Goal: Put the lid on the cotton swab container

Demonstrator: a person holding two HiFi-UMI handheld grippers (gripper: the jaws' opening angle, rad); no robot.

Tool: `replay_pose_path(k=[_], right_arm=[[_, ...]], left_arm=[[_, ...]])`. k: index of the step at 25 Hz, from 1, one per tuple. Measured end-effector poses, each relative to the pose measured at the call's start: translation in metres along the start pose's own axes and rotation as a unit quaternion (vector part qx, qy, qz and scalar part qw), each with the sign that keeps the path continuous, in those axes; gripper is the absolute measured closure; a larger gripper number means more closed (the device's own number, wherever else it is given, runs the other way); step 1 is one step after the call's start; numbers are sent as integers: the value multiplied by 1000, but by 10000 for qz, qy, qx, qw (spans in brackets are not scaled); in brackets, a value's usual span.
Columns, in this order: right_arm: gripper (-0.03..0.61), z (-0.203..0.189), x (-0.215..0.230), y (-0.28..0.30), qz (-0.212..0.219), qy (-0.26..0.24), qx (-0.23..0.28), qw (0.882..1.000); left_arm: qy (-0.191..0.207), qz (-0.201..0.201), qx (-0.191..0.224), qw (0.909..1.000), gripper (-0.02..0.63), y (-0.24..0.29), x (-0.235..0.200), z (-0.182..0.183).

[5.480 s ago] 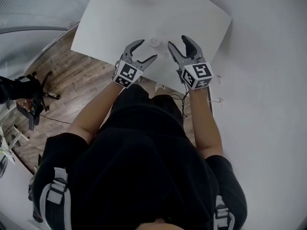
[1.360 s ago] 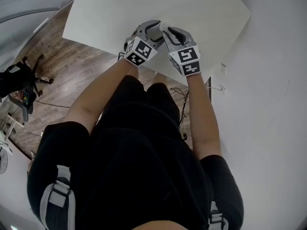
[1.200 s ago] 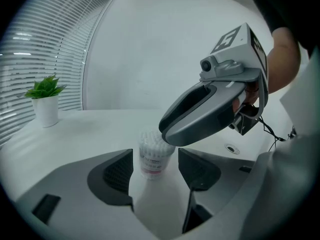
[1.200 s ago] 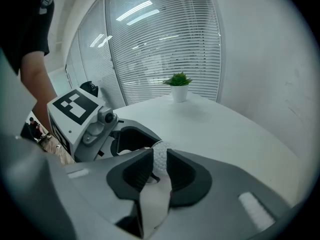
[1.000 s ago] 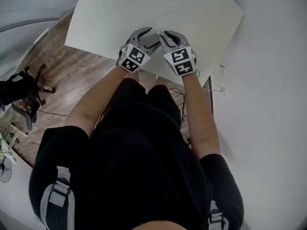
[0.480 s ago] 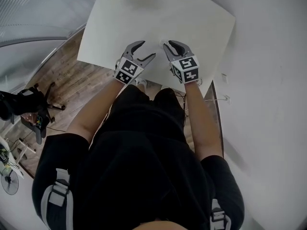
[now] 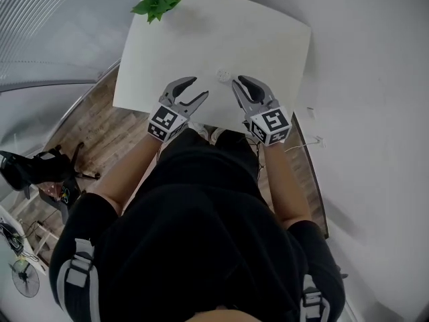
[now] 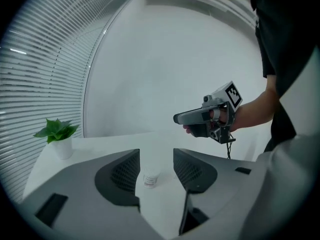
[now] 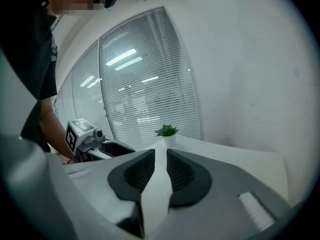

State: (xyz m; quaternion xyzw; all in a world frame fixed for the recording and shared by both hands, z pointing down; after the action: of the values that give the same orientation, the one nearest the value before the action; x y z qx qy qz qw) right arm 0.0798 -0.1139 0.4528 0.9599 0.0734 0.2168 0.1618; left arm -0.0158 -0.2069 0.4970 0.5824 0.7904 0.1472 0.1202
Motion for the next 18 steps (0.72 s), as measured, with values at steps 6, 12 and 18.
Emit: replay_pose_path(k=[6, 12, 18], right_arm=[[515, 34, -30, -26, -102, -560, 531, 9970], [532, 73, -56, -51, 10, -672, 1090, 9918], [563, 98, -60, -75, -13, -605, 1551, 9860]], left_arm=[[218, 25, 775, 9967, 477, -20, 3, 72], [634, 59, 1373, 9885, 580, -30, 13, 140], [693, -147, 1526, 9858, 604, -30, 26, 170]])
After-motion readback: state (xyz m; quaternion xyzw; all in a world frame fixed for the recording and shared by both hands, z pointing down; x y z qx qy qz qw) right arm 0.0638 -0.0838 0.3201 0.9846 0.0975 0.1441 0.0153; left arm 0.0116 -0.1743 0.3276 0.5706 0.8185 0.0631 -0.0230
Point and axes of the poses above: the fingertips, and each gripper's own axes: y forward along the fingers, x to its right, z out of its top, the point moved 3 cm from there along -y, backward along the fingers, and after that the axes turned 11 degrees about y, right-handed, at the moved point
